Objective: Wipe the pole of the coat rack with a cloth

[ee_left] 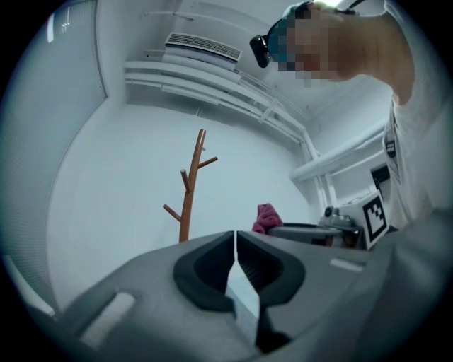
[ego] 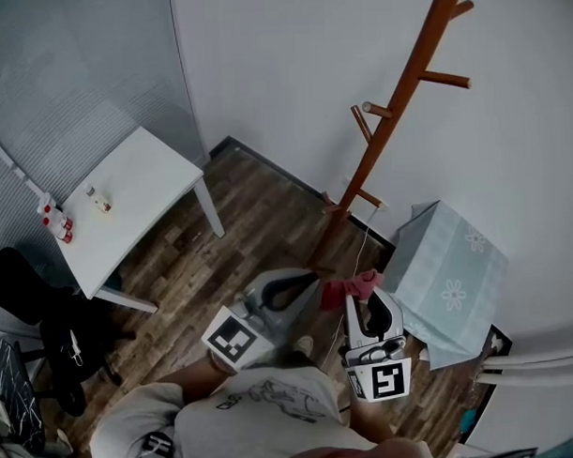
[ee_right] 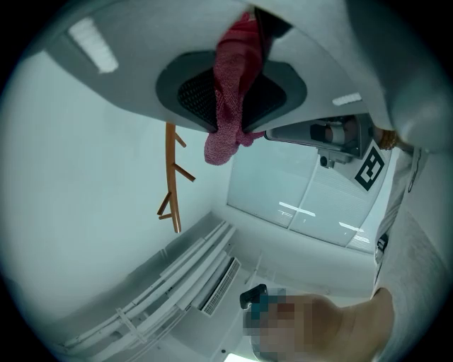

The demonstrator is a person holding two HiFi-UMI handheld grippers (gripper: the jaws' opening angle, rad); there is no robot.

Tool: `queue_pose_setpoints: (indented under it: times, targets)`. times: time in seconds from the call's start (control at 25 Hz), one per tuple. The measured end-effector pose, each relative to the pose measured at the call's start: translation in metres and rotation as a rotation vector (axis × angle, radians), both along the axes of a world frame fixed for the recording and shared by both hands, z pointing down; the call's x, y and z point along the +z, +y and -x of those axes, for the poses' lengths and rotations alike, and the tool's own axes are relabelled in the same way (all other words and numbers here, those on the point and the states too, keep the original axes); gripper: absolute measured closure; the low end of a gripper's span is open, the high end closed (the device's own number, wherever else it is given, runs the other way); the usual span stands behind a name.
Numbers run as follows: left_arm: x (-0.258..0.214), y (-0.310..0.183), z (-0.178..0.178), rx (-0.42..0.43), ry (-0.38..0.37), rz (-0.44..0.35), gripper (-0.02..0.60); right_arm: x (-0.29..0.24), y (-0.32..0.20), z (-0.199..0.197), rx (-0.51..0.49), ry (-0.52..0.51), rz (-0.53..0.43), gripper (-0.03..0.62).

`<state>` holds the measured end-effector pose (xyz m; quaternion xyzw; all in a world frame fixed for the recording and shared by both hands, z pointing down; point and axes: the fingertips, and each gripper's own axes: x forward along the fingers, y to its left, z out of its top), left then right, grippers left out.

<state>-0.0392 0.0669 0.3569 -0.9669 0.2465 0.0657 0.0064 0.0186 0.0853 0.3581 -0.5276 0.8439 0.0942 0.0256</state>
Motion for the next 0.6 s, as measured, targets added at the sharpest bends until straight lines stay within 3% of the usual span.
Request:
queue_pose_setpoints:
  times: [0.36,0.6]
  targets:
    - [-0.02,-0.05,-0.083,-0.036,-0.006,-0.063,0.569,-0.027,-0.049,-0.077,-0.041,0.043,-0.077,0.49]
    - [-0.048,-0.088,-0.099,-0.106,-0.004,-0.109,0.569,-0.074,-0.085,-0.096,-0.06,0.098,-0.187,0.49]
